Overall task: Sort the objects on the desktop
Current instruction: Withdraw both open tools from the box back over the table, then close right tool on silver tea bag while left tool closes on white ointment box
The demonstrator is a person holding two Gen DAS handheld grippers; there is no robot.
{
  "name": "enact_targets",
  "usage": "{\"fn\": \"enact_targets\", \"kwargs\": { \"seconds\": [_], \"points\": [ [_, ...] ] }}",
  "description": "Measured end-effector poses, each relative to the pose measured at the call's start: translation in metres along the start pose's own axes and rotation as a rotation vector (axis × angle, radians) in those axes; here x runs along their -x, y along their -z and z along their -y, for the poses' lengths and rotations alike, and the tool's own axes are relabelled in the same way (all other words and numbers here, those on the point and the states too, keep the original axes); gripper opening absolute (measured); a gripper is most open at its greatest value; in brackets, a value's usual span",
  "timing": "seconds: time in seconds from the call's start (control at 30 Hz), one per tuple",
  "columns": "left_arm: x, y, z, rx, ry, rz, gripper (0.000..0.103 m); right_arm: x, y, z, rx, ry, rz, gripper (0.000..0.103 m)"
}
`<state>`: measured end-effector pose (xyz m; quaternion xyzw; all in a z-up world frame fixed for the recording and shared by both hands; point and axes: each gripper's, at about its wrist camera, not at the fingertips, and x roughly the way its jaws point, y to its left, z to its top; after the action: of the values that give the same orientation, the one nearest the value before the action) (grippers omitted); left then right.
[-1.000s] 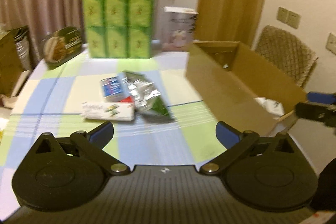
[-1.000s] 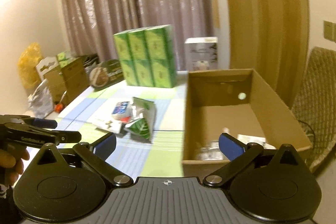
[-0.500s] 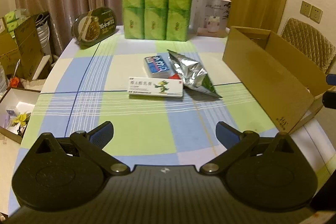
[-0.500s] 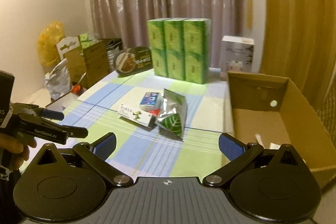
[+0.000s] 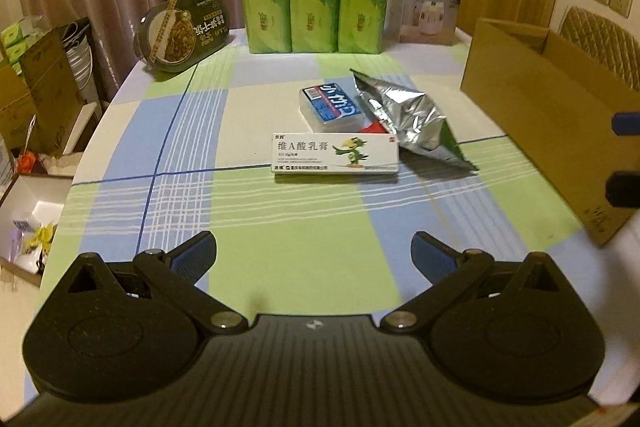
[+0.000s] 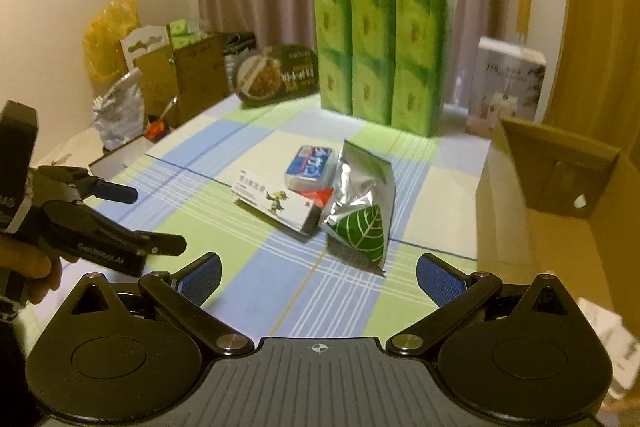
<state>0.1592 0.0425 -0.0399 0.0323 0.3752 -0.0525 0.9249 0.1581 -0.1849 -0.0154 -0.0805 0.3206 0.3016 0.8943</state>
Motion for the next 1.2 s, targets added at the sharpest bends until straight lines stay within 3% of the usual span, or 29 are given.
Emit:
{"fn": "enact_targets", "kwargs": {
  "seconds": [0.5, 0.63, 0.77, 0.87, 0.93, 1.03, 1.2],
  "points": [
    [-0.077, -0.02, -0.019, 0.095, 0.1, -0.051, 0.102, -0.117, -0.032, 0.055, -0.152, -0.01, -0.112, 0.101],
    [-0.095, -0.027, -0.022, 0.116, 0.158, -0.084, 0.102, -0.14, -0.04, 0.064, -0.151, -0.005, -0.151, 0.1],
    [-0.107, -0.032, -0.021, 0.076, 0.236, -0.106, 0.102, -0.161, -0.045, 0.07, -0.133, -0.014, -0.202, 0.088],
    [-0.113, -0.034, -0.02, 0.057, 0.275, -0.105, 0.102, -0.17, -0.046, 0.073, -0.111, -0.007, -0.227, 0.087],
    [-0.115, -0.035, -0.018, 0.048, 0.287, -0.097, 0.102, -0.174, -0.044, 0.071, -0.093, -0.02, -0.242, 0.086],
    [-0.117, -0.035, -0.015, 0.031, 0.289, -0.092, 0.102, -0.176, -0.041, 0.066, -0.074, -0.058, -0.268, 0.073],
    [-0.118, -0.033, -0.013, 0.013, 0.296, -0.086, 0.102, -0.168, -0.037, 0.055, -0.038, -0.079, -0.283, 0.06]
  ]
}}
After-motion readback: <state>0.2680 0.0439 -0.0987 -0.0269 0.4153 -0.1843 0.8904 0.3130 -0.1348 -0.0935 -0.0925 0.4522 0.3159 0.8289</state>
